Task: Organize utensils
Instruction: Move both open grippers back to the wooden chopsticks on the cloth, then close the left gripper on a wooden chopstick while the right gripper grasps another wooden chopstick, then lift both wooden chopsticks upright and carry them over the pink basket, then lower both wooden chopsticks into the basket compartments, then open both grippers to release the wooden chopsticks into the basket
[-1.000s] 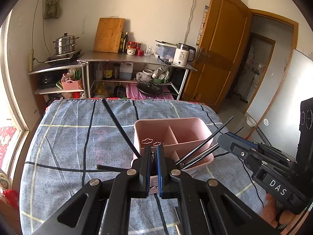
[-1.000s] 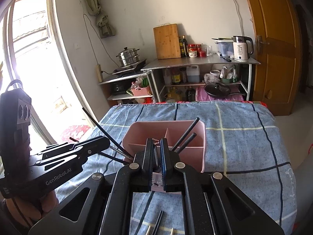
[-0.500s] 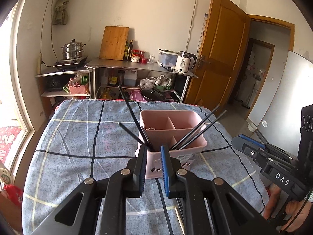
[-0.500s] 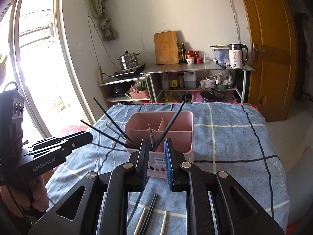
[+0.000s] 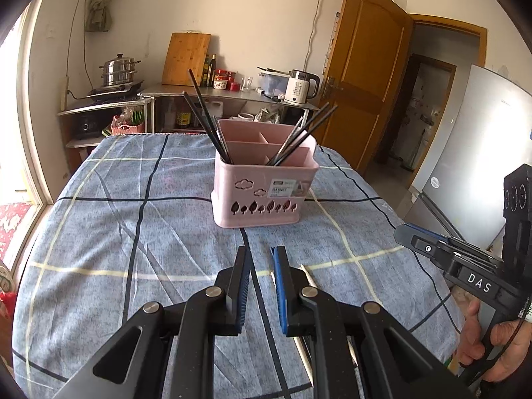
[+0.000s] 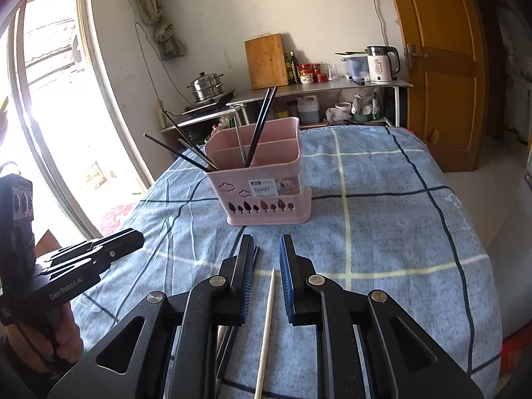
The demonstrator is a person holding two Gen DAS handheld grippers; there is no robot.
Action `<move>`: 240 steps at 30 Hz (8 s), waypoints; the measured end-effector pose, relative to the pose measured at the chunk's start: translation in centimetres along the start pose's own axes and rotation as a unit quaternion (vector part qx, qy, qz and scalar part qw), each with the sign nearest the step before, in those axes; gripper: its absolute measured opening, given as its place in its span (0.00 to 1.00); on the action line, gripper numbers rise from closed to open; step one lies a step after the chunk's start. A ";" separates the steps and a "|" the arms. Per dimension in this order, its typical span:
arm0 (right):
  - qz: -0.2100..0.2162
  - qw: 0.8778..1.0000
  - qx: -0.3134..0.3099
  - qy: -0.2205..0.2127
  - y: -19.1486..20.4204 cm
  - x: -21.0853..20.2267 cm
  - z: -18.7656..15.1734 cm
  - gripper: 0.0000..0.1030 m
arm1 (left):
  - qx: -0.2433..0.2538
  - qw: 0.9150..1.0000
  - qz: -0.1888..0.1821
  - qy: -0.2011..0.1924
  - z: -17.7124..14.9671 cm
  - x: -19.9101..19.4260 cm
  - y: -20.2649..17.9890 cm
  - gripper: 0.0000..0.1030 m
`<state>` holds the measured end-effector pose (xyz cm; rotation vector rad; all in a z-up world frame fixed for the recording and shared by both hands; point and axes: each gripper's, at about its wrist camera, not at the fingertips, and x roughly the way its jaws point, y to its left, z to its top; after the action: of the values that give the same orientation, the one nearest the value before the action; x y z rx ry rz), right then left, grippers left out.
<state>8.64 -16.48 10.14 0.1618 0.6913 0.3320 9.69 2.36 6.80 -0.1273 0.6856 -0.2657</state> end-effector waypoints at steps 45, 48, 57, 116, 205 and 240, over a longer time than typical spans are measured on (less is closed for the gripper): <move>-0.002 0.992 -0.002 0.129 -0.5 9.0 -5.9 0.16 | -0.048 0.992 -0.019 0.119 -4.2 12.3 -0.1 0.20; -0.001 0.991 -0.001 0.132 -0.7 9.2 -6.0 0.16 | -0.046 0.992 -0.010 0.121 -4.3 12.7 -0.3 0.20; -0.006 0.989 -0.005 0.146 -0.7 9.9 -6.4 0.16 | -0.013 0.993 0.023 0.119 -4.2 13.1 -1.6 0.21; -0.002 0.999 -0.024 0.028 0.7 4.9 6.2 0.05 | 0.028 0.999 0.007 0.019 8.5 4.8 0.2 0.04; 0.023 0.996 -0.034 -0.079 3.6 4.3 15.1 0.05 | -0.028 0.999 -0.009 -0.042 18.2 3.8 3.9 0.04; 0.023 0.999 -0.036 -0.020 2.6 8.4 14.1 0.13 | 0.004 1.000 0.026 -0.014 17.1 7.5 3.3 0.24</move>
<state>23.22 -11.62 16.55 0.1154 0.6354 0.3959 26.82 3.87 14.67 -0.1049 0.6581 -0.2157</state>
